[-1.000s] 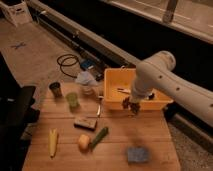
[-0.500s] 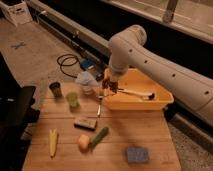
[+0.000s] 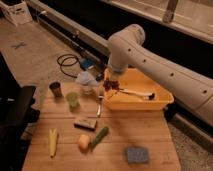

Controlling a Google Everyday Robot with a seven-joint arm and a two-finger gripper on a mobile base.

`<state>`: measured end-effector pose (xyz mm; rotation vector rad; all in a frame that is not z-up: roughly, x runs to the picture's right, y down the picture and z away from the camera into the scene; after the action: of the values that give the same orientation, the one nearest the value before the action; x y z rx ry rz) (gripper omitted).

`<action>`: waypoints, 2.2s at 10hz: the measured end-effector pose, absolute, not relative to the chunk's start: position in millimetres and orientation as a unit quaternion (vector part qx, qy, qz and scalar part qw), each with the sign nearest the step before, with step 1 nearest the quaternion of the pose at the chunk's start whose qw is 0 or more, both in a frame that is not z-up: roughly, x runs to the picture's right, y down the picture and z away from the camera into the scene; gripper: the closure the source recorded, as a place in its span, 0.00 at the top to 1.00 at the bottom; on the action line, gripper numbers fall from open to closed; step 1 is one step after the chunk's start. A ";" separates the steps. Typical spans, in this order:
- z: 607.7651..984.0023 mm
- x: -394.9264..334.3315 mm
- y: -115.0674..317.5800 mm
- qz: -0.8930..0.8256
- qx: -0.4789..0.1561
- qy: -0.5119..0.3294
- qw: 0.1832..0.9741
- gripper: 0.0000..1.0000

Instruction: Place grapes in metal cup

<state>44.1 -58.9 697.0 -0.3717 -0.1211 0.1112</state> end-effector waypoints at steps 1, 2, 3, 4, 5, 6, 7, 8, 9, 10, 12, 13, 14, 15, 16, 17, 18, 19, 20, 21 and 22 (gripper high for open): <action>698.0 38.2 -63.7 0.049 -0.179 -0.062 0.981 0.00; 699.1 25.6 -69.5 0.040 -0.172 -0.067 0.982 0.00; 700.3 6.7 -75.7 0.028 -0.166 -0.077 0.983 0.00; 701.0 -15.1 -81.7 0.016 -0.161 -0.090 0.983 0.00; 700.7 -40.5 -87.5 0.004 -0.156 -0.110 0.982 0.00; 700.2 -57.9 -92.2 -0.004 -0.151 -0.126 0.981 0.00; 698.8 -81.7 -99.6 -0.014 -0.143 -0.153 0.978 0.00; 697.6 -101.6 -104.9 -0.019 -0.140 -0.179 0.974 0.00; 697.2 -117.5 -110.4 -0.022 -0.138 -0.201 0.970 0.00; 698.0 -136.8 -116.4 -0.024 -0.138 -0.227 0.964 0.00; 702.0 -174.8 -124.0 -0.033 -0.144 -0.266 0.953 0.00; 704.9 -193.4 -125.8 -0.036 -0.149 -0.282 0.947 0.00; 709.8 -215.0 -127.5 -0.036 -0.155 -0.303 0.940 0.00; 714.2 -228.1 -127.8 -0.034 -0.158 -0.315 0.935 0.00; 717.8 -238.8 -126.7 -0.032 -0.161 -0.323 0.932 0.00; 718.1 -236.3 -127.9 -0.030 -0.160 -0.322 0.933 0.00; 718.2 -236.5 -127.6 -0.031 -0.160 -0.322 0.933 0.00; 718.0 -236.8 -127.6 -0.031 -0.160 -0.322 0.933 0.00; 717.8 -237.9 -127.3 -0.031 -0.160 -0.322 0.932 0.00; 718.1 -237.8 -126.6 -0.031 -0.160 -0.322 0.933 0.00; 719.0 -236.2 -127.1 -0.025 -0.157 -0.318 0.935 0.00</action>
<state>-236.2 -127.1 719.0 -0.3208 -0.6503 -0.0512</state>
